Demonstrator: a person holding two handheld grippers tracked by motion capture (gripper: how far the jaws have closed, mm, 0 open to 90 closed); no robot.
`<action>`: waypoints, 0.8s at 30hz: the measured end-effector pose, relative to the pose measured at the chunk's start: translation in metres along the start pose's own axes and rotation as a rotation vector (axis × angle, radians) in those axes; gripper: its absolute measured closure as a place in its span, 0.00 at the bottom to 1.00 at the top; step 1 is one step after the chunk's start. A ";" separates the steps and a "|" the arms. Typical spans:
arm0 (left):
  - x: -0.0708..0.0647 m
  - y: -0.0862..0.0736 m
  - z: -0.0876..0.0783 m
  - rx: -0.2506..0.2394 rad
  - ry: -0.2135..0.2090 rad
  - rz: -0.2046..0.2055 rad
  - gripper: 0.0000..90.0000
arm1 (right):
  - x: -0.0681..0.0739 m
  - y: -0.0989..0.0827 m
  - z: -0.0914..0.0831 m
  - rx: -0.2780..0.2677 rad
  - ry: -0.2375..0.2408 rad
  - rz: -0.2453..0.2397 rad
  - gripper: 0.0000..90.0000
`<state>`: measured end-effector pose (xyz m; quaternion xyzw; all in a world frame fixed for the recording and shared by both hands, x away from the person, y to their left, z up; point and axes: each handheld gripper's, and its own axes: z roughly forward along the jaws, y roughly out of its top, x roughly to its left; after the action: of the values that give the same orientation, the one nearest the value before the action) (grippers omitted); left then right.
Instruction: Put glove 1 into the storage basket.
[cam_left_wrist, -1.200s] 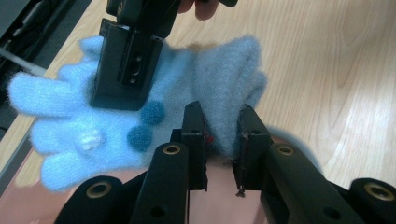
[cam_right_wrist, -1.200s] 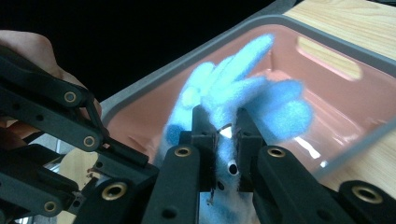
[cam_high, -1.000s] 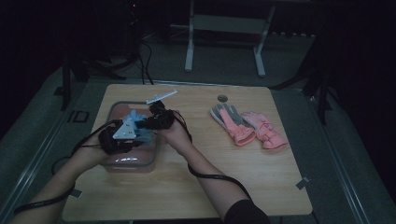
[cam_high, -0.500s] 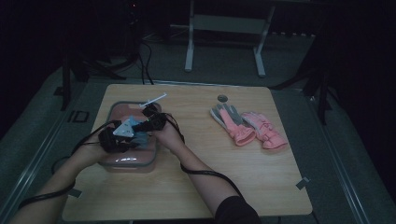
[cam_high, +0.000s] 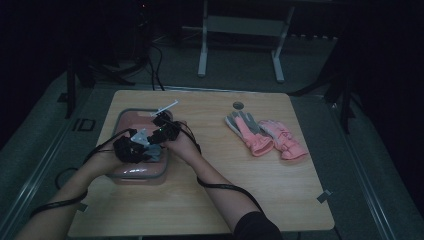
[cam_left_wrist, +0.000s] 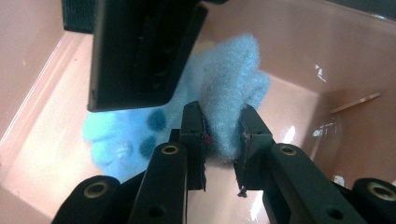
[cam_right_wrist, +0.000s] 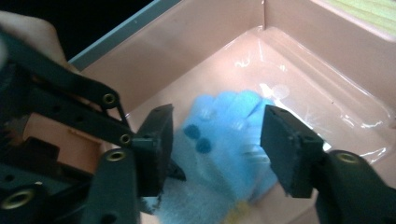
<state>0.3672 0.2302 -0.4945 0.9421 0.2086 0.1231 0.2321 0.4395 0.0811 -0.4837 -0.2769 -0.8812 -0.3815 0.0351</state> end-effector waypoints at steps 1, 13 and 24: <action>0.000 0.001 0.000 0.004 -0.002 0.000 0.84 | 0.000 -0.001 -0.001 0.001 -0.005 -0.007 0.44; -0.004 0.004 -0.003 -0.024 -0.019 -0.107 0.44 | -0.010 -0.015 -0.032 -0.066 0.052 0.019 0.21; -0.017 0.020 -0.012 -0.061 -0.021 -0.189 0.13 | -0.009 -0.037 -0.058 -0.081 0.051 -0.010 0.18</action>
<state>0.3553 0.2108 -0.4768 0.9121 0.2900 0.0968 0.2732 0.4192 0.0166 -0.4694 -0.2640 -0.8652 -0.4241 0.0442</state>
